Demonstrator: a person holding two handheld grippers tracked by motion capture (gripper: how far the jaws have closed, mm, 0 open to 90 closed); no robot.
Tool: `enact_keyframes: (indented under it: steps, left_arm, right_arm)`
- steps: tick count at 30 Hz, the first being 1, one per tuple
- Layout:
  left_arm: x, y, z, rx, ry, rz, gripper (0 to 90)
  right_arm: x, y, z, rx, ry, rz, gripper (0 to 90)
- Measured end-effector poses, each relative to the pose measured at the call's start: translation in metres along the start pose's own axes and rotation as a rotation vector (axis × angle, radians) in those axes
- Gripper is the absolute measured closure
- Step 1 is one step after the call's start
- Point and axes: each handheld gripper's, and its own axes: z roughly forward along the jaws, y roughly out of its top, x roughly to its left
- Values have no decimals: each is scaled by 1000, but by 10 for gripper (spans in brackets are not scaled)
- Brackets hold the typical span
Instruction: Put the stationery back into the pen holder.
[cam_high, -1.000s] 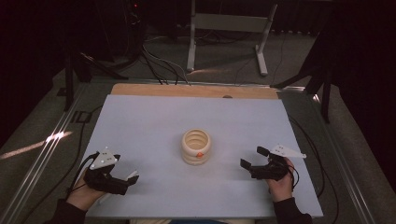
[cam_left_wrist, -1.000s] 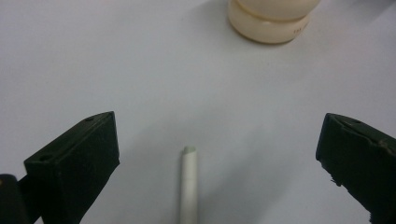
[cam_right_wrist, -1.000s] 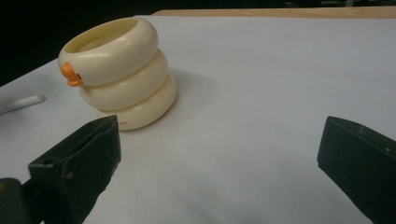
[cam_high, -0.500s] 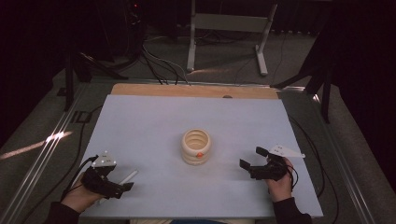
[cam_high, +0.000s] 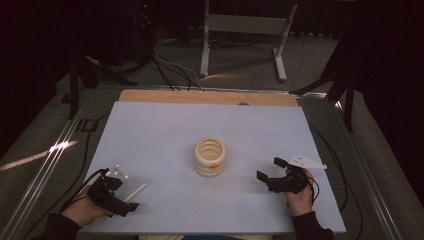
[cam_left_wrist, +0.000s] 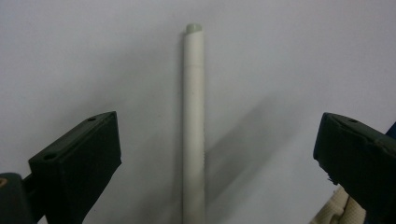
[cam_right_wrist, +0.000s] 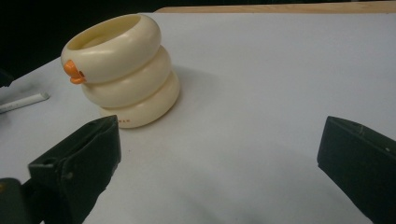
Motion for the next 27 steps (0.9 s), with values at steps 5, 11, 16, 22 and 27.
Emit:
enact_keyframes:
  steps: [5, 11, 16, 22, 27]
  left_arm:
    - [3, 0, -2, 37, -21, 18, 64]
    - [4, 0, -4, 79, -14, 40, 155]
    - [1, 0, -2, 129, 26, 88, 200]
    - [-2, 4, -1, 177, 29, 103, 328]
    - [-3, 6, 1, 220, 36, 119, 482]
  right_arm:
    - [-1, 0, 0, 0, 1, 5, 0]
    - [-1, 0, 0, 0, 0, 4, 0]
    - [-1, 0, 0, 0, -1, 3, 0]
    - [0, 0, 0, 3, -3, 0, 0]
    - [0, 0, -1, 1, -2, 2, 0]
